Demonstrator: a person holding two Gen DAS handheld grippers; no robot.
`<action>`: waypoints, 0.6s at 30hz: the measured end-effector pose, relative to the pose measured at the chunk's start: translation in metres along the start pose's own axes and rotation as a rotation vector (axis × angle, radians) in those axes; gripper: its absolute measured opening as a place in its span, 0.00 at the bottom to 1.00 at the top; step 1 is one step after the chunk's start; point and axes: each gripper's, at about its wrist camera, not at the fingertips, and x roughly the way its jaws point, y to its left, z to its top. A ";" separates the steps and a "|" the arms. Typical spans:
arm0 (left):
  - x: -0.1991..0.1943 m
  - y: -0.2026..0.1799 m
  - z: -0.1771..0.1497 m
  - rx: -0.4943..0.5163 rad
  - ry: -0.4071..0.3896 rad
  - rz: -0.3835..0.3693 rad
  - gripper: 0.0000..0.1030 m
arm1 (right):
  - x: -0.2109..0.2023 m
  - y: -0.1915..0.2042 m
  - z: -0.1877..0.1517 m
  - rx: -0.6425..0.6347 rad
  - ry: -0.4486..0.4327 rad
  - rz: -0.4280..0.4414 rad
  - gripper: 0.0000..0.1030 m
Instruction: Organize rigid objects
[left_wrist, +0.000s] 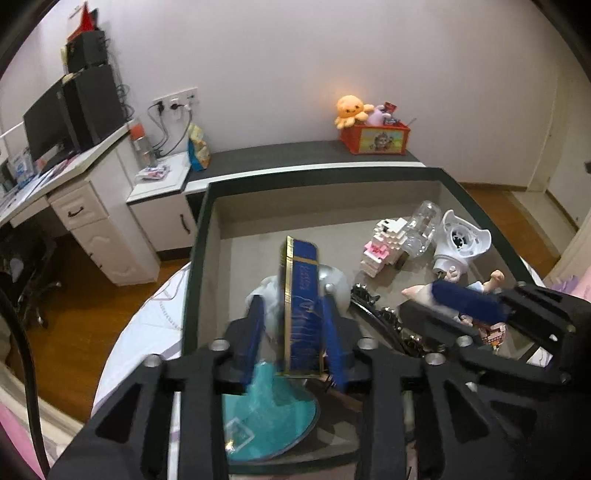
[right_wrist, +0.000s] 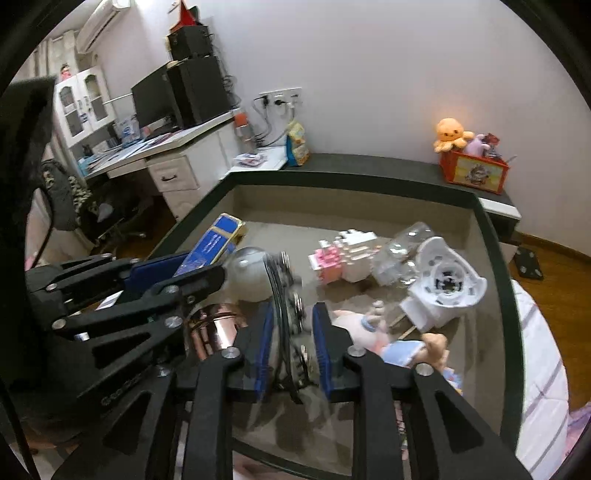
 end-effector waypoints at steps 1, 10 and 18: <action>-0.007 0.004 -0.002 -0.019 -0.016 0.007 0.50 | -0.004 -0.001 -0.001 0.008 -0.011 -0.007 0.33; -0.099 0.013 -0.025 -0.066 -0.181 -0.021 0.86 | -0.088 0.001 -0.011 0.020 -0.169 -0.012 0.84; -0.211 -0.013 -0.072 -0.040 -0.362 0.007 0.87 | -0.190 0.042 -0.043 -0.058 -0.330 -0.071 0.87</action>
